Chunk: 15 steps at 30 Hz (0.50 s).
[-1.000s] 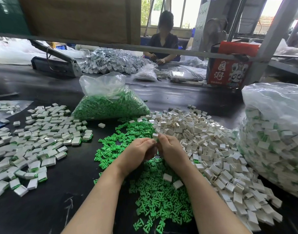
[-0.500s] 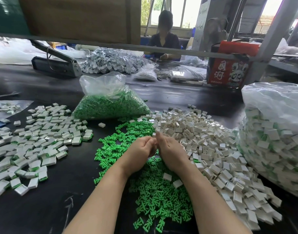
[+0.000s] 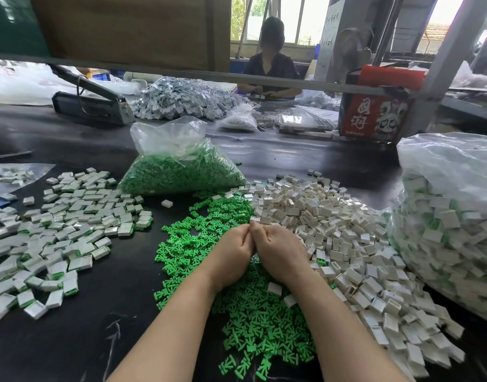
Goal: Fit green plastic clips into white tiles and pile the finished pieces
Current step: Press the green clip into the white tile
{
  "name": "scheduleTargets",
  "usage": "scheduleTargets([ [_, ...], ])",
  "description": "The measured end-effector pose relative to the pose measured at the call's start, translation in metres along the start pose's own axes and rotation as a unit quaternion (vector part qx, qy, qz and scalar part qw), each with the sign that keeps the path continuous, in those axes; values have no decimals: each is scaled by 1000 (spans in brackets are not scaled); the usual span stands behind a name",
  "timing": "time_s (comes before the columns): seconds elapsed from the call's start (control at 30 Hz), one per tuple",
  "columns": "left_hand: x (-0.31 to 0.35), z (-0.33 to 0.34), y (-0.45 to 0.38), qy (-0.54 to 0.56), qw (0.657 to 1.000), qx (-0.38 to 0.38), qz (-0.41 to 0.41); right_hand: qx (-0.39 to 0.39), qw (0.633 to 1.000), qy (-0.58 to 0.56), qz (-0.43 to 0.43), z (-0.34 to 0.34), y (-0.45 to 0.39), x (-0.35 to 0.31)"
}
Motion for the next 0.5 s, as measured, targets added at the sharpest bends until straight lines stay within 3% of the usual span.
scheduleTargets([
  [0.27,-3,-1,0,-50,998,-34,-21,-3,1000,12,-11,-3,2,2],
  [0.5,-1,0,0,-32,999,-19,-26,2,999,24,-25,-1,3,0],
])
Point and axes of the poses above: each hand's wrist, its own y-axis away from the middle knuckle, its own z-axis out of the palm, x = y × z, the point moved 1 cm from there along -y, towards the middle knuckle, and after that the axes turned 9 degrees about -x, right-handed, at the moved point
